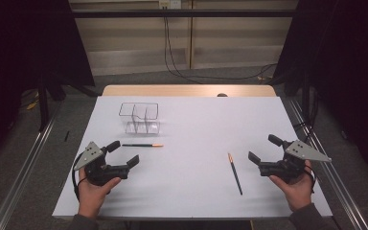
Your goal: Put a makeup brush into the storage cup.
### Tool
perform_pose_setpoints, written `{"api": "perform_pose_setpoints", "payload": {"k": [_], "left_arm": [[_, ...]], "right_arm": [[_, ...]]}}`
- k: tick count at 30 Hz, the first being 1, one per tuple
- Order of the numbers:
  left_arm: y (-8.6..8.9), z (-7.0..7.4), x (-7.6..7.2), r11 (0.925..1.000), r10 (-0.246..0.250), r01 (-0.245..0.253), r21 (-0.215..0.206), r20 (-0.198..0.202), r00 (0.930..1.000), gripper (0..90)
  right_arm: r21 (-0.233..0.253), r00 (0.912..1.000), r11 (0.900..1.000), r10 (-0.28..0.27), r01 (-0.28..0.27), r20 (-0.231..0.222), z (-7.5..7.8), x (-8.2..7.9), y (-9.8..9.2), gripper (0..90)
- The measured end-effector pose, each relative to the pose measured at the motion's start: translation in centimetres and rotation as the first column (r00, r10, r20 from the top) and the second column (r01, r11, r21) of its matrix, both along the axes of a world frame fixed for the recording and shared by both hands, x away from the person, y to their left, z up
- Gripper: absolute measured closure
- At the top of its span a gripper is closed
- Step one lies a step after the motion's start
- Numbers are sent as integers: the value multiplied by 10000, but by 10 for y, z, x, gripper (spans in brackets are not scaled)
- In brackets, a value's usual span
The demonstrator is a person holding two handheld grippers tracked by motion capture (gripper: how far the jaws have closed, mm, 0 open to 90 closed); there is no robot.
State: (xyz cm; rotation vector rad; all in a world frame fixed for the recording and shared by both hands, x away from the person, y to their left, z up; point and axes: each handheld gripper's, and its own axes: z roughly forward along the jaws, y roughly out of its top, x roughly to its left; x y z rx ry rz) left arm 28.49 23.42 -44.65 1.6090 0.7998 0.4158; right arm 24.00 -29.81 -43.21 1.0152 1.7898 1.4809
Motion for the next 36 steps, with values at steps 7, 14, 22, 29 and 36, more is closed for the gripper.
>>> {"api": "perform_pose_setpoints", "payload": {"k": [7,14,22,29,36], "left_arm": [[0,0,0,9999,-111,111,53,28,9999,40],[-1,2,0,10000,23,-24,51,111,9999,40],[-1,2,-4,9996,-119,115,239,140,9998,40],[-5,-1,0,9987,-196,191,480,86,9998,40],[-10,-1,2,9974,-403,397,606,82,9992,40]], "right_arm": [[47,10000,10000,45,-45,16,0,0,-2,16],[14,10000,10000,41,-41,-42,-1,-1,-1,15],[67,10000,10000,73,-73,34,1,2,1,15],[80,9997,9997,219,-219,-73,0,1,2,14],[101,9995,9996,281,-280,-121,0,1,2,13]]}}
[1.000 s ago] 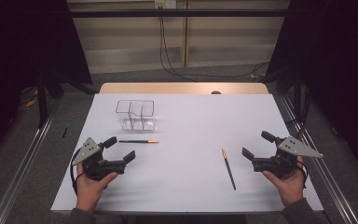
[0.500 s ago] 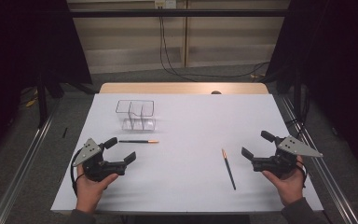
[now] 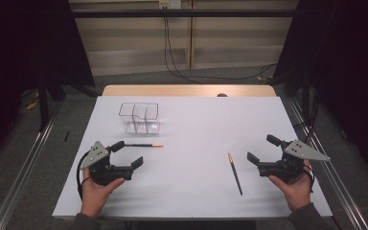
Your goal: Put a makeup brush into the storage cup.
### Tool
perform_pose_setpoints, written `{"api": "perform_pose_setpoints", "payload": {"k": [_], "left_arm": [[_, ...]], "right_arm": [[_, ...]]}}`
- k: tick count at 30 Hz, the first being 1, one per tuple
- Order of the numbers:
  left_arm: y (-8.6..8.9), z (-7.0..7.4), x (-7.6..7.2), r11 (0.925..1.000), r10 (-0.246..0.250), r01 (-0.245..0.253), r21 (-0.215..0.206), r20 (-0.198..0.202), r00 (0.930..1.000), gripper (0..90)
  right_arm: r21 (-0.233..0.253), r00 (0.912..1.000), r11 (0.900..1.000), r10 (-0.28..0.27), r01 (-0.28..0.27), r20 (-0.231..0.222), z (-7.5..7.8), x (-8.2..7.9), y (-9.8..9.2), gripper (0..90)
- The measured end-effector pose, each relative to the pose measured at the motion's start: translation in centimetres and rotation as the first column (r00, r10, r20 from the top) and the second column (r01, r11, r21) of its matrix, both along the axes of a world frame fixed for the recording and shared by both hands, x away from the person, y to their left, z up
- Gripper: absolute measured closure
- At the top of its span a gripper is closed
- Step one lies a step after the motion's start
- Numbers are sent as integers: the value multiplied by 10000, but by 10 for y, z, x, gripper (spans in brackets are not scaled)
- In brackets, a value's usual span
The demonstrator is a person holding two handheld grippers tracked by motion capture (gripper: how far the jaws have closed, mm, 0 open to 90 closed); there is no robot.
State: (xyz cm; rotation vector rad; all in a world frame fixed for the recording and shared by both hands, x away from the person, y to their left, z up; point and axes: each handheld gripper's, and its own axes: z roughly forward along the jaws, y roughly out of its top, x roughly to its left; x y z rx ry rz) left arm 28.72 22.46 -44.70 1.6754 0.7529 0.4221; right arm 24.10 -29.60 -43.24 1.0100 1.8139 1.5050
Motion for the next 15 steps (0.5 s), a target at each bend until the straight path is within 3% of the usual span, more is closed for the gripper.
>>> {"api": "perform_pose_setpoints", "payload": {"k": [8,10,12,15], "left_arm": [[-5,3,6,9998,-203,203,-52,82,9998,40],[-7,4,8,9993,-201,203,-322,68,9998,40],[-6,5,10,9993,-303,306,-215,136,9994,40],[-8,8,12,9986,-97,107,-516,191,9998,40]], "right_arm": [[-57,9999,9999,161,-162,-28,-1,1,3,14],[-67,9999,9998,166,-166,-7,-1,1,3,13],[-26,9999,9999,130,-130,-57,-2,1,3,13],[-31,9999,9999,135,-136,-62,-2,1,3,14]]}}
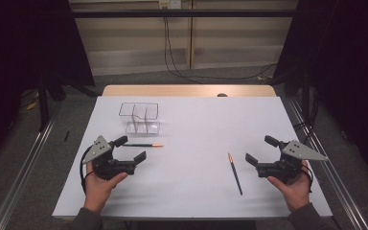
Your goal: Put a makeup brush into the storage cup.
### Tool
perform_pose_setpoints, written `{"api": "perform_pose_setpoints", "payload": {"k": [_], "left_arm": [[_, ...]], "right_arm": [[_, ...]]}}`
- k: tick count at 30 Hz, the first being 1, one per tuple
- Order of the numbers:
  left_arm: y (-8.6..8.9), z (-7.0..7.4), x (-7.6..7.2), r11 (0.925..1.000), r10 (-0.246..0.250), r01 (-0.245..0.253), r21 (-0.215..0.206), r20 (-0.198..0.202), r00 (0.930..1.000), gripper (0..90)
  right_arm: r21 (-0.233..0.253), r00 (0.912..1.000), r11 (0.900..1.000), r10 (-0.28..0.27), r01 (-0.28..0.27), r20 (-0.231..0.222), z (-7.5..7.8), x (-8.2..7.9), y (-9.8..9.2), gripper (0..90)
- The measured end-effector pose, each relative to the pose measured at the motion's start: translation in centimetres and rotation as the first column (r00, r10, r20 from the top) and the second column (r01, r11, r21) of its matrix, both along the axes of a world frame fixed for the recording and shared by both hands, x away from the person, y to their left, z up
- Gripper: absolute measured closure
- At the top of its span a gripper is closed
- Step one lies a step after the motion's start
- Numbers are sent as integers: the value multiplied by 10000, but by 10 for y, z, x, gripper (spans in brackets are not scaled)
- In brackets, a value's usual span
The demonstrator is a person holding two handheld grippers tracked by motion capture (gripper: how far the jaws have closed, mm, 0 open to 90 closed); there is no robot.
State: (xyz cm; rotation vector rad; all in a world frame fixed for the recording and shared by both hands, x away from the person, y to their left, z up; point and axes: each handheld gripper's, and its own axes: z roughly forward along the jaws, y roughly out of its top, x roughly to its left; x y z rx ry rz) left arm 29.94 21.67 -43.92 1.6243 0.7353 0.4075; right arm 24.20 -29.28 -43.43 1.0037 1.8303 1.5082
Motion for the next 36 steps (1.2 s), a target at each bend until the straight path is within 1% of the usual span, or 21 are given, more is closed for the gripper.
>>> {"api": "perform_pose_setpoints", "payload": {"k": [3,4,5,6,10,11,12,14,15,17,20,22,24,25,26,29,30,31,34,35,36], "left_arm": [[-1,2,3,9999,83,-82,-150,41,10000,40],[1,3,5,9998,-103,104,-139,62,9999,40],[-1,3,6,9996,74,-72,-289,53,10000,40],[-1,4,7,9998,-27,28,-188,52,10000,40],[-2,3,11,9999,21,-20,-129,73,10000,40],[-3,4,12,9997,130,-130,-187,14,9999,40],[-2,3,14,9999,-14,15,-148,43,10000,40],[-4,3,16,9994,-6,5,-345,-38,10000,40],[-3,3,18,9998,-1,1,-187,11,10000,40],[-4,3,20,9996,187,-188,-233,-29,9998,40],[-5,2,25,9995,50,-53,-304,-106,9999,40],[-6,2,27,9996,136,-138,-258,-78,9999,40],[-7,2,30,9998,-9,7,-198,-78,10000,40],[-8,2,31,9997,109,-111,-203,-122,9999,40],[-9,2,33,9993,39,-44,-370,-124,9999,40],[-11,3,36,9995,129,-130,-300,-60,9999,40],[-13,4,38,9989,68,-70,-469,-50,10000,41],[-14,4,39,9988,57,-61,-481,-74,10000,40],[-19,6,42,9991,119,-120,-400,-7,9999,41],[-19,6,44,9995,-44,46,-319,45,10000,40],[-21,6,45,9992,61,-60,-399,45,10000,40]], "right_arm": [[1,10000,10000,-7,7,39,0,0,0,14],[1,10000,10000,-7,7,39,0,0,0,14],[9,10000,10000,-11,11,12,0,0,0,14],[11,10000,10000,-5,5,-22,0,0,0,14],[-52,10000,10000,66,-66,-19,0,0,0,14],[-52,10000,10000,66,-66,-19,0,0,0,14],[-59,10000,10000,69,-69,-25,0,0,0,14],[-49,10000,10000,0,0,-26,0,0,0,14],[-49,10000,10000,0,0,-26,0,0,0,14],[-63,10000,10000,47,-47,-17,0,0,-1,14],[-70,10000,10000,53,-53,-24,0,0,-1,14],[-50,10000,10000,42,-42,-30,-1,1,-1,14],[-30,10000,10000,45,-45,-61,-1,1,-1,14],[-41,10000,10000,62,-63,-35,-1,1,-1,14],[-46,10000,10000,51,-51,-44,0,1,-1,14],[-13,10000,10000,89,-89,-17,0,1,-1,14],[-23,10000,10000,50,-50,-37,0,1,-1,14],[-13,10000,10000,47,-47,-41,0,1,-1,14],[-26,10000,10000,66,-66,-37,0,1,-1,14],[-52,10000,10000,75,-75,-59,0,1,-1,14],[-49,10000,10000,81,-81,-27,0,1,-1,14]]}}
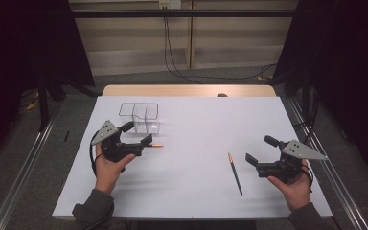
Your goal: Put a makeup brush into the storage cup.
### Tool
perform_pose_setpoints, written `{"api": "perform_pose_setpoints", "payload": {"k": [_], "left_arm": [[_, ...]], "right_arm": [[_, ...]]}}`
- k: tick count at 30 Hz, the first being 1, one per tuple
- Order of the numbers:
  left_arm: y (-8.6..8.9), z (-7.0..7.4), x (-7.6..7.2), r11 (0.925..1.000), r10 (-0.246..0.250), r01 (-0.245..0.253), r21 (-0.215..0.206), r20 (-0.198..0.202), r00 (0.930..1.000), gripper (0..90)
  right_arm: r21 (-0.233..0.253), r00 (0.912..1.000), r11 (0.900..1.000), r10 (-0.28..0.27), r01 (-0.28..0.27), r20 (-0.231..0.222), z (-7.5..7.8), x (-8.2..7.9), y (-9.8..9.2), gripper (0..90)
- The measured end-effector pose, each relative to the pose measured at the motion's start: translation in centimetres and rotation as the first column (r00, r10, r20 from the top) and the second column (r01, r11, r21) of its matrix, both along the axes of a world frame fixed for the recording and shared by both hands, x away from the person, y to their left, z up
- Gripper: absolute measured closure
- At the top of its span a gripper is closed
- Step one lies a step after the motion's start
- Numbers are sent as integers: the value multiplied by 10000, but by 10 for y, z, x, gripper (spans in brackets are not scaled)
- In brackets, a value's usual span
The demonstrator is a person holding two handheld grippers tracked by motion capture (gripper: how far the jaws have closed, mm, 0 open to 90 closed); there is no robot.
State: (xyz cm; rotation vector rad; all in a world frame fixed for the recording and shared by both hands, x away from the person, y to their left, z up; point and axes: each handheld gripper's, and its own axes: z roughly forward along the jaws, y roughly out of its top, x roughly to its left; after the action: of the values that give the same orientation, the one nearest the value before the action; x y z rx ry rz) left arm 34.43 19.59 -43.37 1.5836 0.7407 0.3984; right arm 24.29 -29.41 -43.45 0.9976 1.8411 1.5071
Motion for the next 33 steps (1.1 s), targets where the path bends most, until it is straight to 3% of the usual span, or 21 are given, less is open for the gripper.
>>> {"api": "perform_pose_setpoints", "payload": {"k": [1,3,11,13,20,25,29,30,31,33], "left_arm": [[0,0,1,9999,-42,42,132,-13,10000,41],[-3,-1,4,10000,-49,49,-48,-63,10000,41],[-10,-4,10,9993,49,-48,363,-45,10000,40],[-12,-6,12,9997,104,-103,222,-62,9999,40],[-11,-6,19,9984,357,-355,444,-34,9994,41],[-14,-5,24,9988,447,-444,229,-100,9990,41],[-15,-4,28,9989,359,-357,305,-37,9993,40],[-15,-2,28,9980,332,-330,544,-38,9994,41],[-17,-2,29,9991,334,-332,274,-64,9994,41],[-18,0,29,9986,405,-402,347,-68,9992,41]], "right_arm": [[41,10000,10000,26,-26,-5,0,0,0,14],[5,10000,10000,-9,9,-23,0,0,0,14],[-11,10000,10000,17,-17,-14,1,0,0,14],[-9,10000,10000,12,-12,8,1,0,0,14],[-46,10000,10000,35,-35,5,1,0,0,14],[-29,10000,10000,24,-24,12,1,0,0,15],[17,10000,10000,14,-14,14,1,0,0,14],[22,10000,10000,5,-5,5,1,0,0,15],[39,10000,10000,10,-10,-4,1,0,0,15],[2,10000,10000,97,-97,6,1,0,-1,15]]}}
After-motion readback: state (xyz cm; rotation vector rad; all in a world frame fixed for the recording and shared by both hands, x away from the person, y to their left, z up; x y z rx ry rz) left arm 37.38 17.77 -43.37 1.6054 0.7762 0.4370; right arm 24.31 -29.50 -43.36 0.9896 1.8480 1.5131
